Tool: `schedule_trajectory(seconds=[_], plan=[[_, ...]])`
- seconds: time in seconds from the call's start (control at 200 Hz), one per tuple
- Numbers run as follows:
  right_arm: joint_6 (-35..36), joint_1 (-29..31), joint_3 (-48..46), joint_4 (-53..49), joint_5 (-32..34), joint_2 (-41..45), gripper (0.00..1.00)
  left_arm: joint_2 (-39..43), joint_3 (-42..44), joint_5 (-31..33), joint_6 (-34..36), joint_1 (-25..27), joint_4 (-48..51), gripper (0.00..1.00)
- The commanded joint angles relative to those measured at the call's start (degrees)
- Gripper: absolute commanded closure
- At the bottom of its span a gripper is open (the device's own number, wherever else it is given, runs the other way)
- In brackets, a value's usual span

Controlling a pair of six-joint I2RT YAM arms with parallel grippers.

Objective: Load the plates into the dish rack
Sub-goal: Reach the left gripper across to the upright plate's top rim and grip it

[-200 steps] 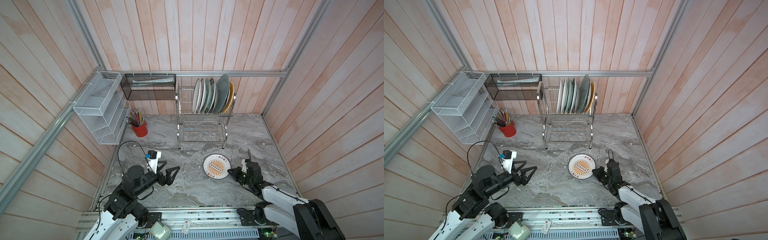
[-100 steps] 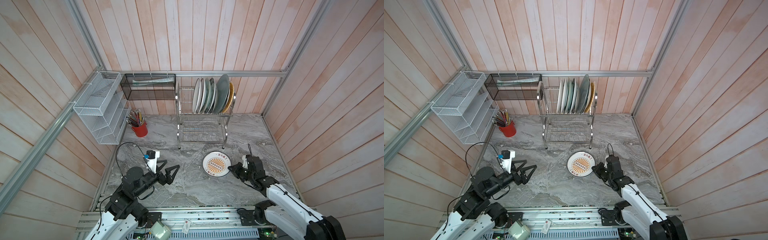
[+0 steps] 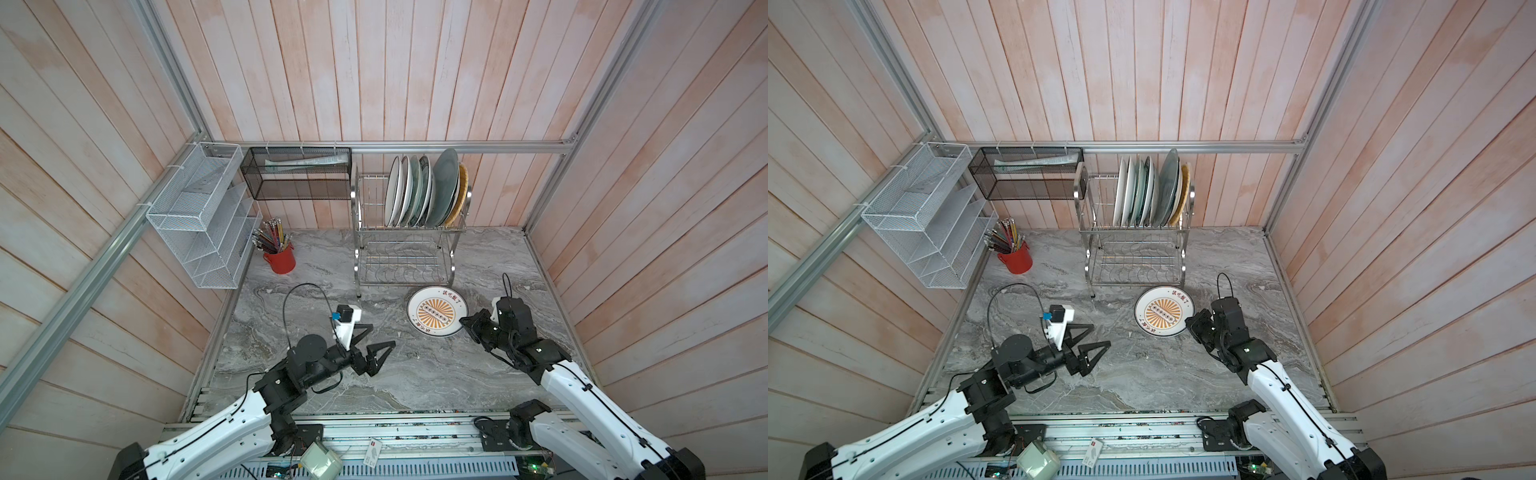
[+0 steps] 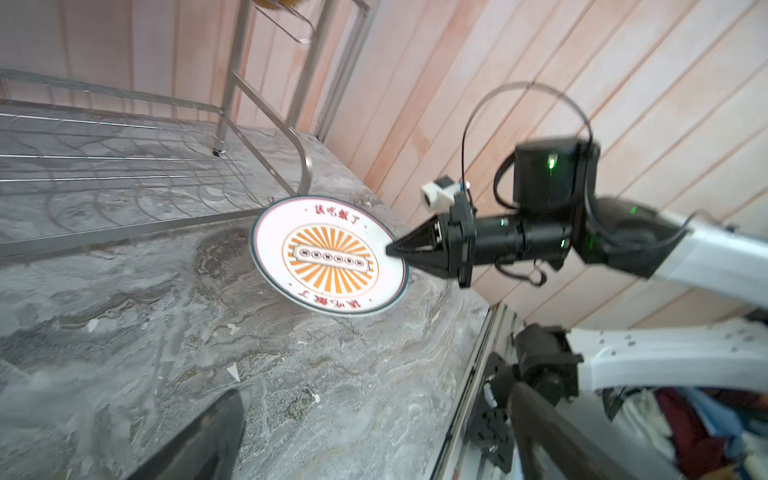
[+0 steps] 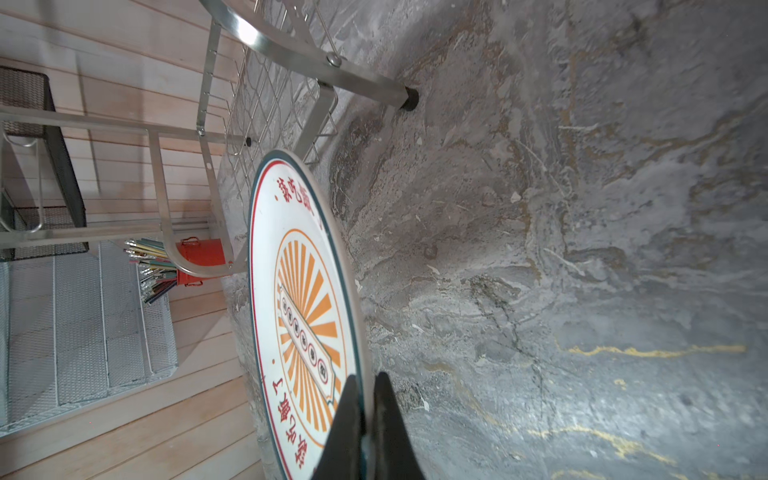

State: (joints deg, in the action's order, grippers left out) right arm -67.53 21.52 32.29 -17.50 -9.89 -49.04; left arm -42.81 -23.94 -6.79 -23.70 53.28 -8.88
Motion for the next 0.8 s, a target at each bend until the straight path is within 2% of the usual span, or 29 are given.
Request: schedule_trajectory(seconds=[0.0, 0.16, 0.43, 0.535, 0.795], plan=[[-1.51, 0.41, 3.91, -3.63, 2.58, 1.33, 1.0, -6.37, -4.69, 7.9, 14.66, 6.75, -5.79, 0.0], [-2.46, 0.55, 5.41, -5.69, 2.86, 2.29, 1.0, -16.8, -10.95, 15.34, 34.42, 14.15, -5.42, 0.0], [-3.83, 0.83, 4.54, -6.26, 2.71, 5.1, 1.0, -29.4, -15.55, 22.74, 61.87, 19.63, -11.33, 0.0], [-4.01, 0.81, 4.29, -6.5, 2.35, 5.9, 1.0, -32.54, -16.44, 23.74, 68.08, 19.94, -13.98, 0.06], [-4.46, 0.88, 3.13, -5.88, 1.17, 6.94, 1.0, -42.1, -21.7, 28.91, 75.42, 19.94, -17.1, 0.21]])
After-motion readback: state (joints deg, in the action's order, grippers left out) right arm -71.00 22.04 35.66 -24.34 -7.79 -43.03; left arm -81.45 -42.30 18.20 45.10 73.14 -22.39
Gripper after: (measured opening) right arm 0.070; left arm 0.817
